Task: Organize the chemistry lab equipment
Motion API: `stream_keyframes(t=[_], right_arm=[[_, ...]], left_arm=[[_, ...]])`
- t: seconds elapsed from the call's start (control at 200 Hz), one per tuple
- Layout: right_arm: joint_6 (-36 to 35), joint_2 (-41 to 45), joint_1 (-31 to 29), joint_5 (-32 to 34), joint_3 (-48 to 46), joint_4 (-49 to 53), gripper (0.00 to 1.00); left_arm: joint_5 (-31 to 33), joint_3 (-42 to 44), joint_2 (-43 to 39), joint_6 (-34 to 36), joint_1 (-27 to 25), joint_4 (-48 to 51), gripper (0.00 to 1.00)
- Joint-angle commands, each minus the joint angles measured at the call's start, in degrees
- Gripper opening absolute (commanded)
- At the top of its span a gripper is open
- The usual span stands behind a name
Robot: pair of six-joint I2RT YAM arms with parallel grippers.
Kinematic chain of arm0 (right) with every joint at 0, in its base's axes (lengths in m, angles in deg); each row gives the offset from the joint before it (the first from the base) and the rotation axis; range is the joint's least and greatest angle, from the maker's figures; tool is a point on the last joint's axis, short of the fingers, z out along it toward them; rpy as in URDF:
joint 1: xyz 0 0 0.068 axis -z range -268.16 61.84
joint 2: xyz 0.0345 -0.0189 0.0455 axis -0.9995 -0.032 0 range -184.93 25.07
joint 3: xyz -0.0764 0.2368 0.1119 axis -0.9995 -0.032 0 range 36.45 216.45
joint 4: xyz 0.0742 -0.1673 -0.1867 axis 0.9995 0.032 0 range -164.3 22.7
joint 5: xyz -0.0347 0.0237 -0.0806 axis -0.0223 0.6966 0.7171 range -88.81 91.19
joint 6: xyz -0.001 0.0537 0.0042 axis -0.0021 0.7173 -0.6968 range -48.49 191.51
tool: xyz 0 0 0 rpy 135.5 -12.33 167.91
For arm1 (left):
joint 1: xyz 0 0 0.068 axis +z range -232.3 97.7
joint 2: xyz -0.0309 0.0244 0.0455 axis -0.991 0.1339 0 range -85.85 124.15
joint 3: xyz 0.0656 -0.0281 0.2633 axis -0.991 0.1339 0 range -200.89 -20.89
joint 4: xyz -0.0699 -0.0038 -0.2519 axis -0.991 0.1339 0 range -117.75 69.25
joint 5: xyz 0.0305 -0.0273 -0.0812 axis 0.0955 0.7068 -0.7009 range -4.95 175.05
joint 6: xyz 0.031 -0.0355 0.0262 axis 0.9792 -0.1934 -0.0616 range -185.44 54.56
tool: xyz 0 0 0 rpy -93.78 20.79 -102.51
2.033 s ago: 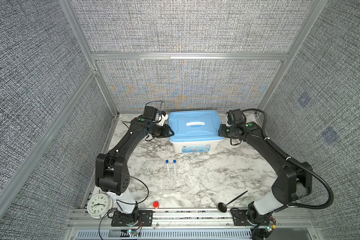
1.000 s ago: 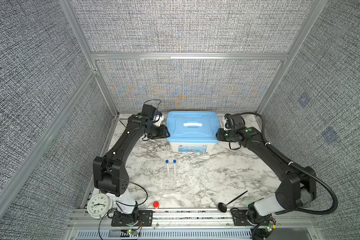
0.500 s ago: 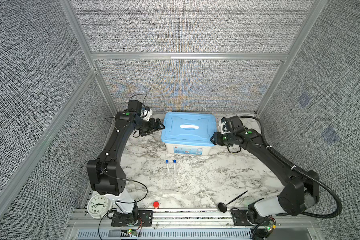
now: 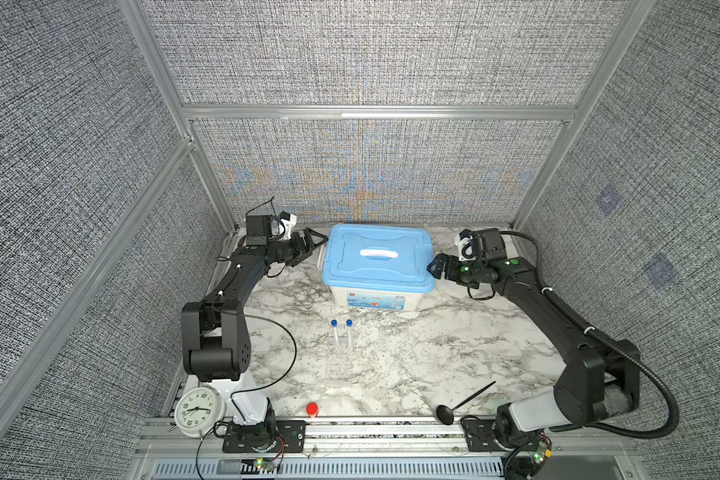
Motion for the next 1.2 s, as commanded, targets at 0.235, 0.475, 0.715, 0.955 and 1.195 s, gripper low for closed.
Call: stream_keyframes(t=[0.235, 0.475, 0.715, 0.955, 1.195], right_arm=[[7.1, -5.5, 3.2, -18.1, -4.2, -16.2, 0.9], [11.2, -6.8, 3.4, -19.7, -6.3, -22.1, 0.82], [11.6, -5.9, 3.3, -17.3, -5.8, -20.1, 0.71], [4.3, -6.7, 1.2, -11.1, 0.1, -8.5, 0.62], [-1.2, -7.6, -2.3, -2.5, 4.7, -0.6, 0.57]], left_arm=[[-2.0, 0.7, 3.0, 4.0, 0.1, -3.4, 0.98], [-4.4, 0.4, 7.0, 2.6, -0.2, -4.1, 0.88], [-4.7, -1.0, 6.7, 4.8, -2.0, -0.5, 0.83], [0.4, -1.8, 5.1, 6.4, -3.0, 3.0, 0.72], [3.6, -2.2, 3.6, 7.2, -3.7, 4.2, 0.64]])
